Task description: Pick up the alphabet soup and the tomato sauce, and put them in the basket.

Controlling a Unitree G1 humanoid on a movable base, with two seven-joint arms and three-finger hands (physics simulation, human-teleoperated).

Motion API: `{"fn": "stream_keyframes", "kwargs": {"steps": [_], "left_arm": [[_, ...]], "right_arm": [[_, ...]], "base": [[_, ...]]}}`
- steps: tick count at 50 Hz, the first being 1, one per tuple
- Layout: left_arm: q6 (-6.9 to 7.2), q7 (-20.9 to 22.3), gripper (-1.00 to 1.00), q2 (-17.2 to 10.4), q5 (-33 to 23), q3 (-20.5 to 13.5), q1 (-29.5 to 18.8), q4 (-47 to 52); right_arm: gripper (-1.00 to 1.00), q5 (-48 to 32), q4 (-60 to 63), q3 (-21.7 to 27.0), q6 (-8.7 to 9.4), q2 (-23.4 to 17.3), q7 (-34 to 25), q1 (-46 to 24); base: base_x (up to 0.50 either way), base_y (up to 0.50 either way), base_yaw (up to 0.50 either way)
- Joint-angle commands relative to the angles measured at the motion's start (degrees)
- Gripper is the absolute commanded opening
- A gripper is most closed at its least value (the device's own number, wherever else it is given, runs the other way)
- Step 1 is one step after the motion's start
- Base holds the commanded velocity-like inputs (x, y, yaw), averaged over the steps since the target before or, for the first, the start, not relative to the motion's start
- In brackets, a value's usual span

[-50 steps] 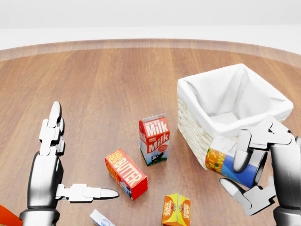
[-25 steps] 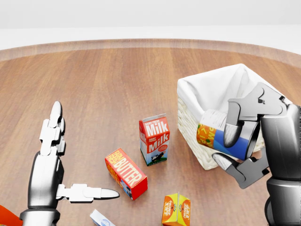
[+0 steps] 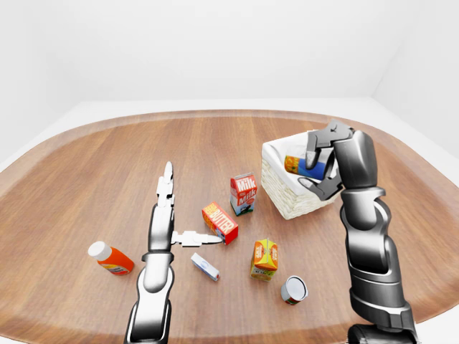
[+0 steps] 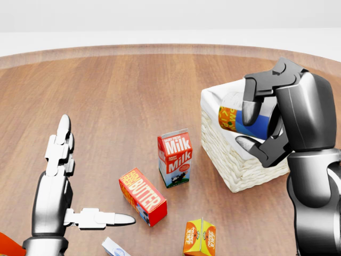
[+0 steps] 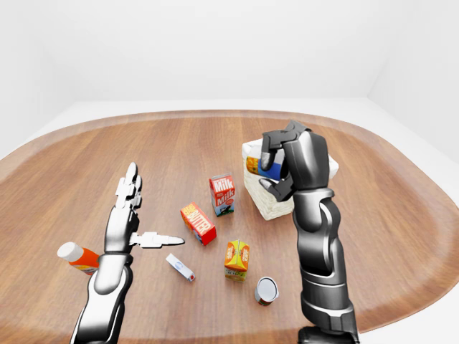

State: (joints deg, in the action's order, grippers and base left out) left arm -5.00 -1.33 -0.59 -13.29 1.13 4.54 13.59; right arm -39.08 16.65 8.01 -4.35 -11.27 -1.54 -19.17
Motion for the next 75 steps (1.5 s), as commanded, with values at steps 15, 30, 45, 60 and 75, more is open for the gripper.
{"fn": "stream_keyframes", "kwargs": {"steps": [15,30,45,60,75], "left_arm": [[0.0,-0.2,1.0,0.0,-0.1,-0.2,-0.3,-0.2],[0.0,-0.1,1.0,0.0,-0.1,-0.1,-0.4,0.2],[0.0,-0.1,1.0,0.0,-0.1,0.0,-0.2,0.0],[0.0,0.0,1.0,0.0,0.0,0.0,-0.2,-0.2],[0.0,0.0,1.0,0.0,0.2,-0.1,-0.2,-0.4]], "right_arm": [[-1.0,-6.3,-23.8,-3.0,0.77,-3.7,6.5,-18.9],[-1.0,-9.7,-54.6,-4.9,-0.65,-6.8,18.7,-32.6],[-1.0,-14.0,-80.5,-7.8,-0.65,-7.7,28.9,-45.1],[-1.0,-15.9,-90.1,-8.8,-0.65,-7.5,31.5,-47.4],[-1.0,-21.0,-92.2,-9.9,-0.65,-6.6,31.5,-47.8]], "base": [[0.0,0.0,0.0],[0.0,0.0,0.0],[0.0,0.0,0.0],[0.0,0.0,0.0],[0.0,0.0,0.0]]}}
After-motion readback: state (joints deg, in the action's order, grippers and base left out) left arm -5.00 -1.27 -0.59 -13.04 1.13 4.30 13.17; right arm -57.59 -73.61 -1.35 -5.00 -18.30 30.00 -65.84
